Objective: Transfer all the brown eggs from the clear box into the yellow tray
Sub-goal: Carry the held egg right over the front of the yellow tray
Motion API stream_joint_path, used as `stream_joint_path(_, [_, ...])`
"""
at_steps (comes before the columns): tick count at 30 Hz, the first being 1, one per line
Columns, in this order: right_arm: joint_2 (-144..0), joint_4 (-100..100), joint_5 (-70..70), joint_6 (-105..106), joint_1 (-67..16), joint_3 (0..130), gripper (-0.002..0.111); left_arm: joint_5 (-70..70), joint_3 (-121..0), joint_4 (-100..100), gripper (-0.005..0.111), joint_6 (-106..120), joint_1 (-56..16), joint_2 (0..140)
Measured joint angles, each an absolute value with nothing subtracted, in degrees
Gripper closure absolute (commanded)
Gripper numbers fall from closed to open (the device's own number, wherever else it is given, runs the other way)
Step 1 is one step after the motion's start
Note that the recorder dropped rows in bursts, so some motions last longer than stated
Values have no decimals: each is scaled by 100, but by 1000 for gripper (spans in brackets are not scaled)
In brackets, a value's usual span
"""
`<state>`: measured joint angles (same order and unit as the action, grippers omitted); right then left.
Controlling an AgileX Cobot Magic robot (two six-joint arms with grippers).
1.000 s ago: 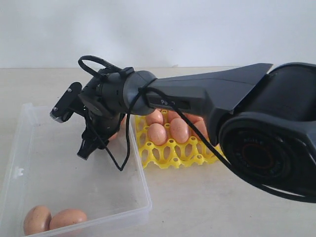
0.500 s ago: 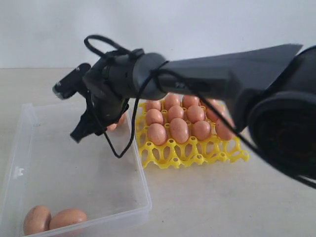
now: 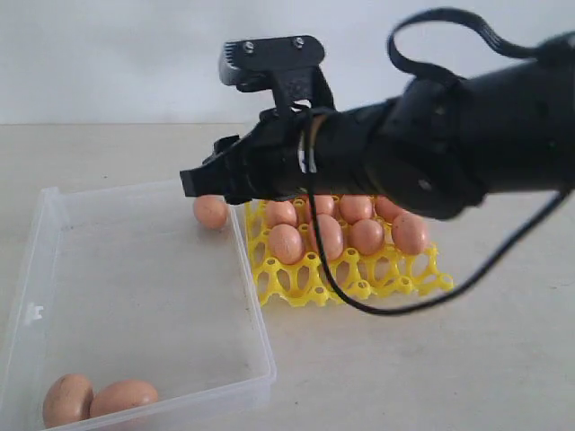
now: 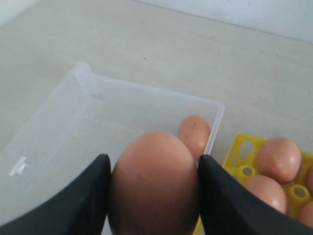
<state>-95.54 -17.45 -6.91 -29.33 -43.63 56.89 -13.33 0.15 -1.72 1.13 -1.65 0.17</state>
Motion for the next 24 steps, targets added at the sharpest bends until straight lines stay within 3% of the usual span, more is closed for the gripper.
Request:
stream_joint_path(9, [-9311,354,-2829,-1032,-4205,3695,109,-1333,15,-172,111,113,-165,17])
stream_joint_path(24, [-9947,782,-3306,-642,-4394,3547,109,-1333,15,-172,111,113,-165,17])
